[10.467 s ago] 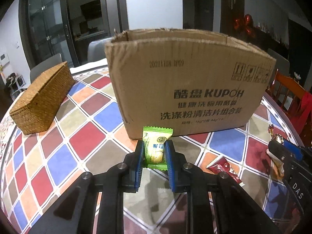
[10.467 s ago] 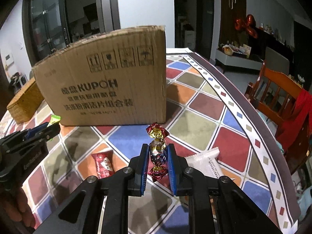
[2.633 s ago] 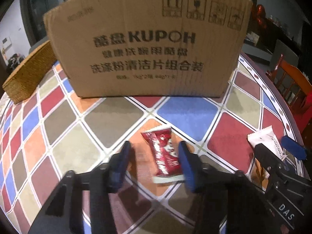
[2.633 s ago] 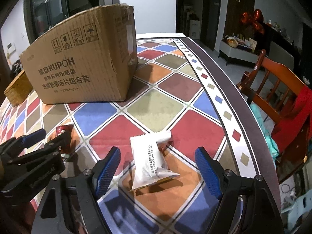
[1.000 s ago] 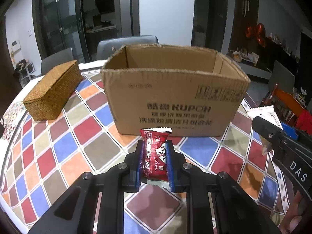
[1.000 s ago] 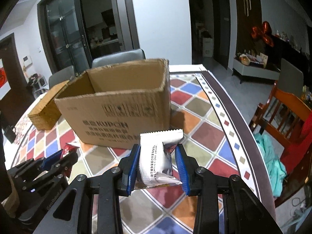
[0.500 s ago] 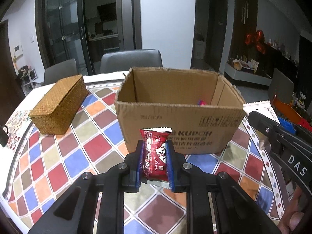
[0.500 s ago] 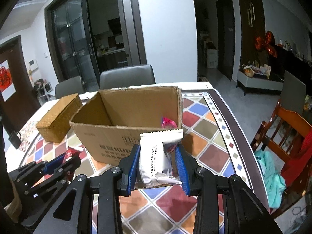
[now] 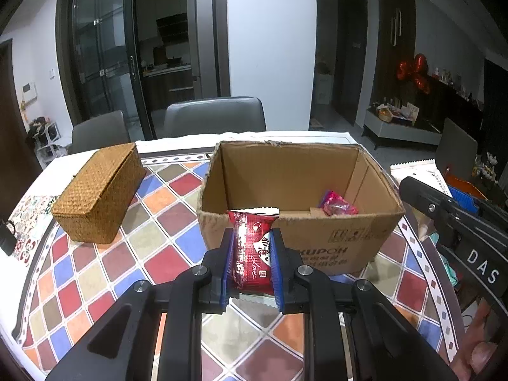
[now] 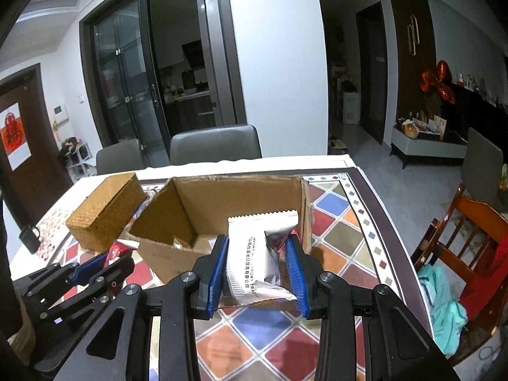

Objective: Organize snacks
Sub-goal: 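Carry the red bar and white packet toward the cardboard box with both tools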

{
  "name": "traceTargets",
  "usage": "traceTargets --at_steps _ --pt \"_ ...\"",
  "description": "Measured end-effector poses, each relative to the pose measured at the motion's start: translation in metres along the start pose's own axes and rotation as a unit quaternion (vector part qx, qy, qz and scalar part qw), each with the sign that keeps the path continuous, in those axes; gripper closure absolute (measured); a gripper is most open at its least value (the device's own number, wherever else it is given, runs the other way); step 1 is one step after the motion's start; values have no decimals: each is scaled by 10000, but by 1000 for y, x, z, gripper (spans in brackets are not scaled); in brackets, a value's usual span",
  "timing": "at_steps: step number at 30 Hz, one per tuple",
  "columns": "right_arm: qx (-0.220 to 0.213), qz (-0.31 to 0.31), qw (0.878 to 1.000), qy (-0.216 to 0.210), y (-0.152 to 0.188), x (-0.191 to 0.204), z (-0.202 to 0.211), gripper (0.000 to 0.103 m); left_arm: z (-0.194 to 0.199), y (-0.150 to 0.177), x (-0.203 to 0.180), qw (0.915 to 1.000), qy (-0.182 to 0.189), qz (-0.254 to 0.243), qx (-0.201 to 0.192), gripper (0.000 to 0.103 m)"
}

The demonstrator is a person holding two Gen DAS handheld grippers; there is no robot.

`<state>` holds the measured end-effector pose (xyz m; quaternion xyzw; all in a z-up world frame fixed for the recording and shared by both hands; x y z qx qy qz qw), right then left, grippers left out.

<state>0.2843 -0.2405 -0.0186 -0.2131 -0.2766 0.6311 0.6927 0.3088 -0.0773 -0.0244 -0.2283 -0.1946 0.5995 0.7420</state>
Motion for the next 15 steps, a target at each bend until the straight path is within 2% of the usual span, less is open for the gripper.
traceTargets --at_steps 15 --pt "-106 161 9997 -124 -34 9 -13 65 -4 -40 12 9999 -33 38 -153 81"
Point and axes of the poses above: each gripper's, at about its wrist camera, not at the fingertips, and z roughly against the way its jaws point, x to its left, y to its underside, the point moved 1 cm from there along -z, roughly the way its jaws point, and after that the axes turned 15 degrees about x, right-handed, at the moved point
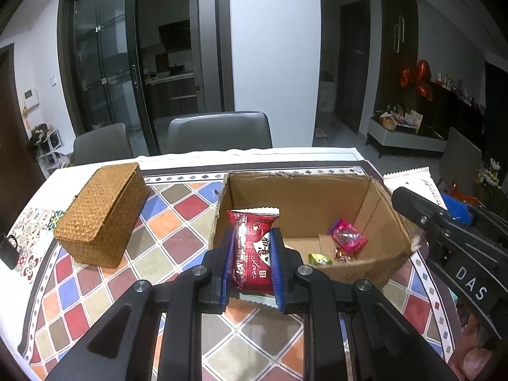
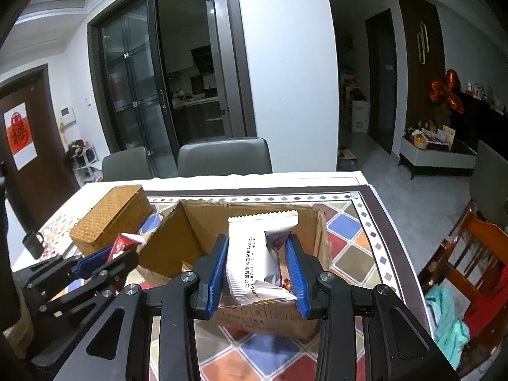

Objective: Organize snacks
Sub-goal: 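Carry the red bar and white packet toward the cardboard box with both tools, then lower both packets into the box and open both tools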

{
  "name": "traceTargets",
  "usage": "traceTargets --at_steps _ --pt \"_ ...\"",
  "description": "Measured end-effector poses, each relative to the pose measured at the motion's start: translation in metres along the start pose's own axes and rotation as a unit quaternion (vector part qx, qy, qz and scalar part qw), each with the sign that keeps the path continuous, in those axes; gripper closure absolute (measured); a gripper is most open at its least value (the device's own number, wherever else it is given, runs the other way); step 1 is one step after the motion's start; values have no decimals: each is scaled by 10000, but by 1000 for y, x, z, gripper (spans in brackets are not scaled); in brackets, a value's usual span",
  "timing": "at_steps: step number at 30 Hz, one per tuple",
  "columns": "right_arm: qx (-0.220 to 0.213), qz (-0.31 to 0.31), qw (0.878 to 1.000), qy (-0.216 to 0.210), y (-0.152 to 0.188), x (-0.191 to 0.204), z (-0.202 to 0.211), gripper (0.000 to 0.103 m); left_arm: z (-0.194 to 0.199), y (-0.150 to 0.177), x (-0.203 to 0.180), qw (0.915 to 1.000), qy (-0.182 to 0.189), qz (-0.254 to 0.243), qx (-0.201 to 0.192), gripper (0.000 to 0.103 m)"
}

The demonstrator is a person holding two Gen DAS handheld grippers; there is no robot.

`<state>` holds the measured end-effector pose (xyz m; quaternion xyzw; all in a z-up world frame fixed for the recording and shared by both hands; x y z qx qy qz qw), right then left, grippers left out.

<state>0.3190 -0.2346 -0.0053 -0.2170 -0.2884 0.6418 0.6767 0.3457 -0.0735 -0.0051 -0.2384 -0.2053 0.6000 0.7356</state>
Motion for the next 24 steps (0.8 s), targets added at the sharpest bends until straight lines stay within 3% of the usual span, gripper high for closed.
traceTargets --at_steps 24 --pt "275 7 9996 -7 -26 -1 -66 65 -64 -35 10 9996 71 56 285 81"
Point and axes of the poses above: each gripper's, at about its wrist camera, not at the fingertips, and z roughly against the way its jaws point, x to its left, y to its underside, the point moved 1 cm from there along -z, roughly the way its jaws point, and after that the axes turned 15 degrees about x, right-handed, at the moved point
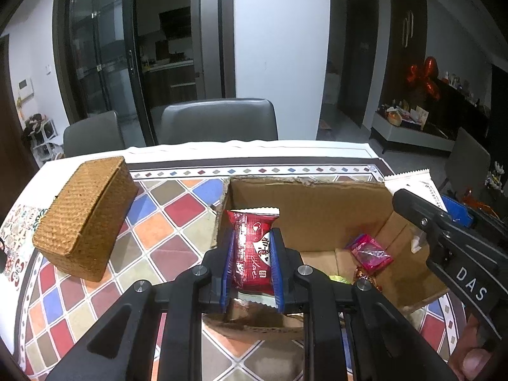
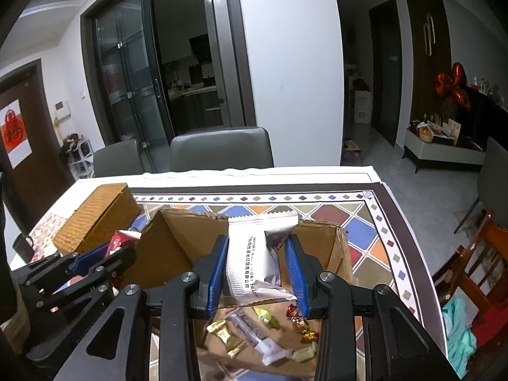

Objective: Organize snacks

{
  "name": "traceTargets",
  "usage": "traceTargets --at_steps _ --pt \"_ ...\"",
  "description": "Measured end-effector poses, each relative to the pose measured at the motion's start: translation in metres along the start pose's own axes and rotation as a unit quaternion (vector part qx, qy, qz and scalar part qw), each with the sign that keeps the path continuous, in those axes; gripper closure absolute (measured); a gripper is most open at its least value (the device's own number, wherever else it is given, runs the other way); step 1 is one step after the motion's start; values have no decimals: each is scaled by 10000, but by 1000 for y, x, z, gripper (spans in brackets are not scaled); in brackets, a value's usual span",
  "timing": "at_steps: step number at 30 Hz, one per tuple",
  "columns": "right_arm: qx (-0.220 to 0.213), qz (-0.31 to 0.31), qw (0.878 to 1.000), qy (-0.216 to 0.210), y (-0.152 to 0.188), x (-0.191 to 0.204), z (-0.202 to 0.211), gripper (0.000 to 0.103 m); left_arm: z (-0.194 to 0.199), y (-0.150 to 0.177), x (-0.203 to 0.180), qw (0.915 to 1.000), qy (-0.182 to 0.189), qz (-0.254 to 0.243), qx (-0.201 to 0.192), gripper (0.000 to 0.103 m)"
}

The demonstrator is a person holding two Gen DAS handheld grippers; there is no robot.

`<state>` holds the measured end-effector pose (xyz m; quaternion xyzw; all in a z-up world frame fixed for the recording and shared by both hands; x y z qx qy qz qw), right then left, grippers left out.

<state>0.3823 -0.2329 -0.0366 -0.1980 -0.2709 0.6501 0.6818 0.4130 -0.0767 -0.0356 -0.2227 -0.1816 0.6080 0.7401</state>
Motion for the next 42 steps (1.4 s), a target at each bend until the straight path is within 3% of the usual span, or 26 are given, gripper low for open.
traceTargets --at_steps 14,17,19,21,23,27,33,42 --pt "157 60 9999 -19 -2 -3 -19 65 -16 0 -3 9999 -34 -33 107 79" --pt "148 119 9998 4 -3 -1 -18 62 -12 1 -2 9999 -115 -30 26 58" --pt "92 146 9998 103 -4 1 -15 52 -10 1 -1 10000 -62 3 18 56" --pt "35 145 9998 113 -4 2 -13 36 -8 2 0 9997 -221 52 -31 34" --pt "-15 150 9997 179 -4 3 -10 29 -4 2 4 9996 -226 144 -111 28" --pt "-75 119 9995 272 -4 3 -6 22 -1 4 5 9995 -193 198 -129 26" --pt "-138 33 9994 326 -1 1 3 21 10 10 7 9992 -227 242 -201 20" --pt "-279 70 9991 319 6 6 27 20 35 19 11 9987 -267 276 -343 20"
Point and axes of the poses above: each gripper's, at about its wrist camera, not at the fingertips, and z roughly against the way its jaws point, x to its left, y to its underside, the point moved 1 cm from there along -z, roughly the way its jaws point, and after that the axes turned 15 degrees about x, right-handed, at the moved point
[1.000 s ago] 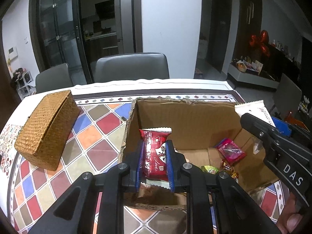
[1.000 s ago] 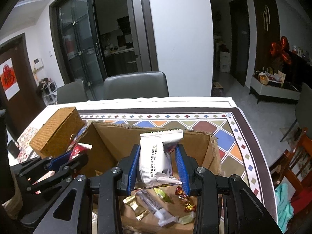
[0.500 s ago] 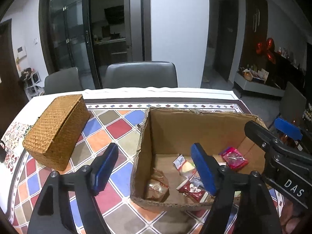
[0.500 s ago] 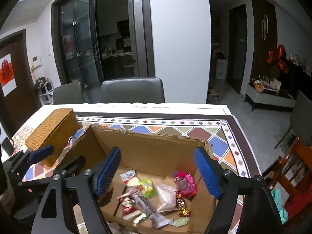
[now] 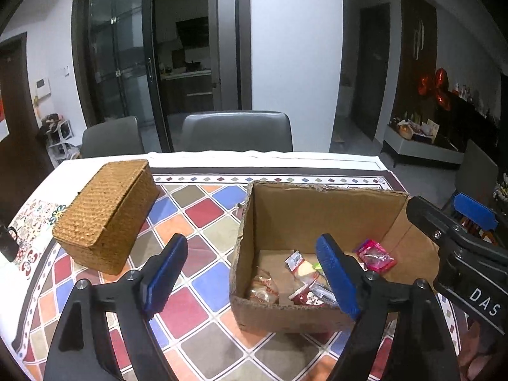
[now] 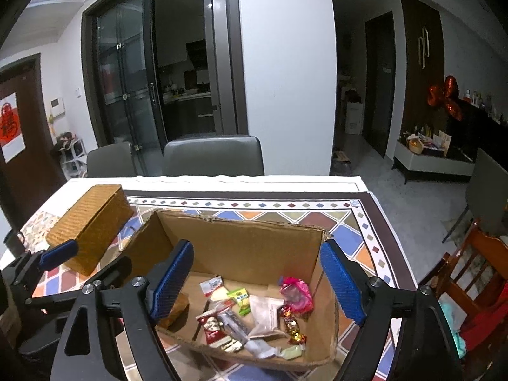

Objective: Organize snacks

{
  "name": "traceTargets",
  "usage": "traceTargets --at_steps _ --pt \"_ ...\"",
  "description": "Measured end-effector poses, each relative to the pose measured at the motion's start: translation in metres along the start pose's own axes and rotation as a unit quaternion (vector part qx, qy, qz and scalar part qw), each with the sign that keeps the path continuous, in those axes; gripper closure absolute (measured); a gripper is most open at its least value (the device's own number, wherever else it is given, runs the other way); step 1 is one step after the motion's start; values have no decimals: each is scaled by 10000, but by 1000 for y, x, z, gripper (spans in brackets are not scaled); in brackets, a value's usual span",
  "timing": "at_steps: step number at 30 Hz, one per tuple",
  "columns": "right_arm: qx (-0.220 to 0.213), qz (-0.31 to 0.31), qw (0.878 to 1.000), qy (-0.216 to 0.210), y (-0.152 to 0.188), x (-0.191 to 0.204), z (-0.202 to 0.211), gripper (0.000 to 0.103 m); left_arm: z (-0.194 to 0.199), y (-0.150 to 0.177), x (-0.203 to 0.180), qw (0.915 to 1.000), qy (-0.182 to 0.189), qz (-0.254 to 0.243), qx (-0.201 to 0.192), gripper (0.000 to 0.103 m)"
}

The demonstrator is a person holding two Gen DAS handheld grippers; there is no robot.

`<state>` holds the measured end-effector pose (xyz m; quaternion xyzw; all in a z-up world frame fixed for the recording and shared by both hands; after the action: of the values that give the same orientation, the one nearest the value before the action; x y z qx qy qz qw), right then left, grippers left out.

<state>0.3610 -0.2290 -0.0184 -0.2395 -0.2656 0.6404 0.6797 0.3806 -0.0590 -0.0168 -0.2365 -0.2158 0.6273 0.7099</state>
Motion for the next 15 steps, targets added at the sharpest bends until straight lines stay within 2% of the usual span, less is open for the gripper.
traceTargets --at_steps 11,15 --pt "-209 18 9998 72 15 9 40 20 39 18 6 9998 -70 -13 -187 18" --pt "-271 -29 9996 111 24 10 55 20 54 27 7 9996 -110 -27 -269 14"
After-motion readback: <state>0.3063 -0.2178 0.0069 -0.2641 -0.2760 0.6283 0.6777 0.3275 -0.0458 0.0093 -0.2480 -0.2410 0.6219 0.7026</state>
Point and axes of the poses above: each gripper's, at about its wrist camera, not at the fingertips, and z roughly against the way its jaws point, x to its left, y to its underside, the point moved 1 cm from there along -z, roughly the way its jaws point, and after that the axes turned 15 degrees about x, right-handed, at the moved point
